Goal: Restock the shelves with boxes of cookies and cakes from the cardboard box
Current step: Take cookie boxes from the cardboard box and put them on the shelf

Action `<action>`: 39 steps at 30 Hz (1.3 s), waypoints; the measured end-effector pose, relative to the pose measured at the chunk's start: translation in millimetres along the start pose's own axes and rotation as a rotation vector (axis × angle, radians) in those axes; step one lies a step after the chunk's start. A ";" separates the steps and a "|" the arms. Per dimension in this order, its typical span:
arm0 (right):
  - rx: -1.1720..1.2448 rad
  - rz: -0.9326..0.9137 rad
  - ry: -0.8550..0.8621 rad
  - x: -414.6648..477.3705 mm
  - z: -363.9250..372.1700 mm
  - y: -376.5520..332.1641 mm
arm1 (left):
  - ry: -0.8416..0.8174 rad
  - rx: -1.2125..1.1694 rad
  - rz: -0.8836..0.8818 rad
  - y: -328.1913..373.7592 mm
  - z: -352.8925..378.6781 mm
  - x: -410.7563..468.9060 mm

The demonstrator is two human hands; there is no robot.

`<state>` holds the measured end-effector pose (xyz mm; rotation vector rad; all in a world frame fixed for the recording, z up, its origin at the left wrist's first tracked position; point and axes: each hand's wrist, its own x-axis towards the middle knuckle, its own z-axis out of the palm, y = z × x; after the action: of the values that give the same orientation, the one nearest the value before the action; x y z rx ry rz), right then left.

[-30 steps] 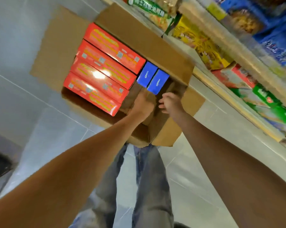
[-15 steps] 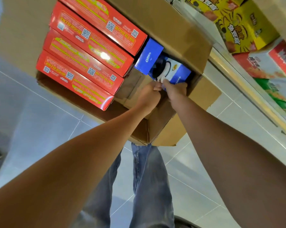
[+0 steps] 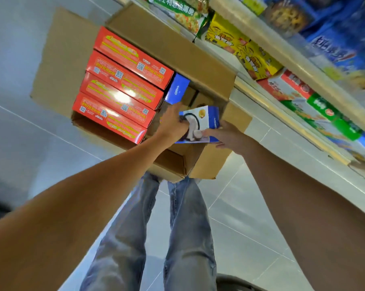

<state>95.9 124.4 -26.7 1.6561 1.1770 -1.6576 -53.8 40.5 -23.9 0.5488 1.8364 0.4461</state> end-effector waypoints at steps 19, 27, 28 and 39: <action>0.246 -0.364 -0.017 -319.7 -28.0 -54.8 | -0.164 0.690 0.563 191.8 -133.0 -217.9; 0.233 -0.624 0.409 -508.3 -67.6 -128.3 | -0.052 0.760 0.765 343.8 -184.3 -328.1; 0.262 -0.637 0.465 -519.6 -74.0 -136.2 | -0.056 0.767 0.769 358.1 -188.4 -341.7; 0.433 -0.893 0.973 -689.9 -100.5 -176.7 | 0.091 0.885 1.102 492.1 -230.2 -483.0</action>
<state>84.2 147.2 692.1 2.5855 2.4246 -1.6282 -62.7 160.8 692.9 2.2013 1.6025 0.3287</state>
